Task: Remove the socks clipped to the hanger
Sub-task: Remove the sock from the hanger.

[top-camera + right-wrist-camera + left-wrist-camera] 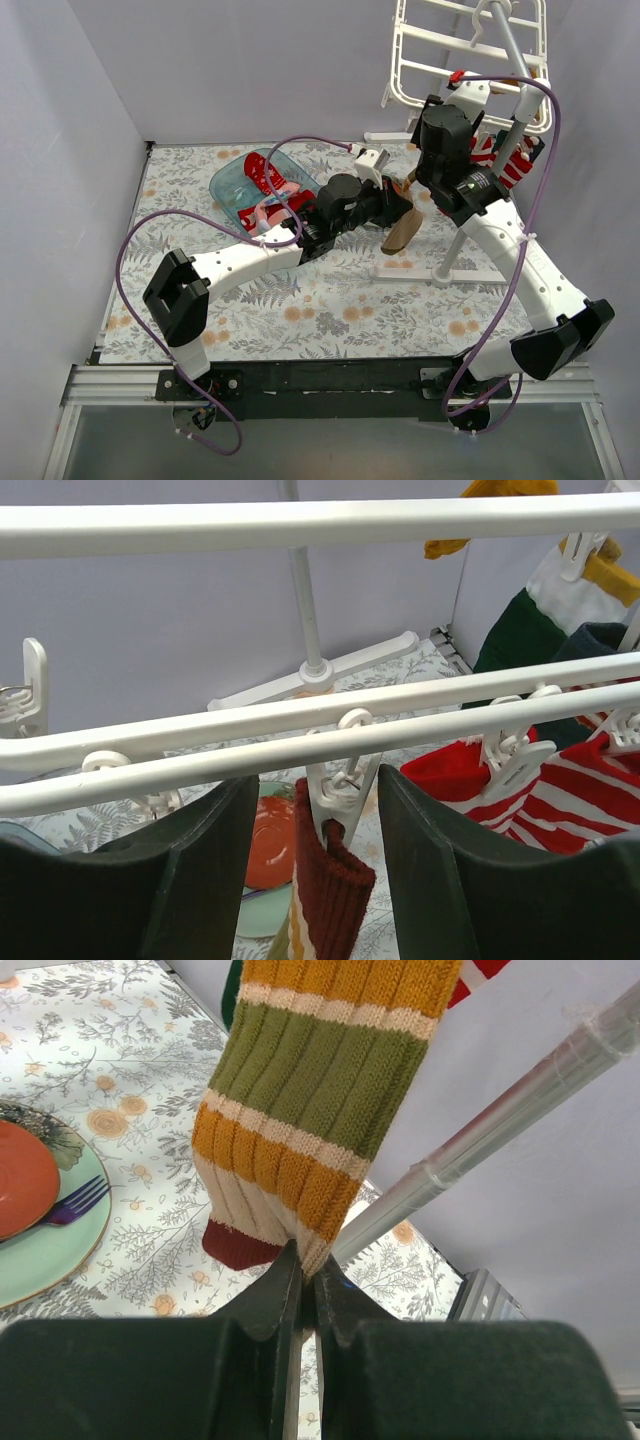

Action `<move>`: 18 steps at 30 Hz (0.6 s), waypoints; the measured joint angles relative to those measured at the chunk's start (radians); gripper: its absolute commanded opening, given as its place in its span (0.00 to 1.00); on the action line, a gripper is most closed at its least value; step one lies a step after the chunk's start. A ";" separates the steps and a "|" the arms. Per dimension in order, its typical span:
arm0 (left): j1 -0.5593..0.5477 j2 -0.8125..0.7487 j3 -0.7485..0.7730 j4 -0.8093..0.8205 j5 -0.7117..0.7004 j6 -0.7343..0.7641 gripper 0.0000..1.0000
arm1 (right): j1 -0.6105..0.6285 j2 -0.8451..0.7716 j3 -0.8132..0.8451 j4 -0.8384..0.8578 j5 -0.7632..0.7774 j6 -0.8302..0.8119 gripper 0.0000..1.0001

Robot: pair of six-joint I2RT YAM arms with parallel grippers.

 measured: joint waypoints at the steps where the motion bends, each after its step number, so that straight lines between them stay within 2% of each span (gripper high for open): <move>1: -0.001 0.000 0.000 -0.003 -0.006 0.001 0.00 | 0.000 0.001 -0.004 0.004 0.003 -0.003 0.58; 9: -0.006 0.000 0.000 -0.004 -0.050 0.005 0.00 | 0.000 0.013 -0.011 0.024 0.029 -0.022 0.48; 12: -0.007 0.000 0.000 -0.004 -0.056 0.007 0.00 | 0.000 0.015 -0.012 0.042 0.036 -0.040 0.36; 13: -0.007 0.000 0.000 -0.004 -0.058 0.008 0.00 | 0.000 0.016 -0.012 0.046 0.038 -0.044 0.27; 18: -0.007 0.000 0.000 -0.004 -0.069 0.013 0.00 | 0.000 0.017 -0.013 0.062 0.051 -0.061 0.03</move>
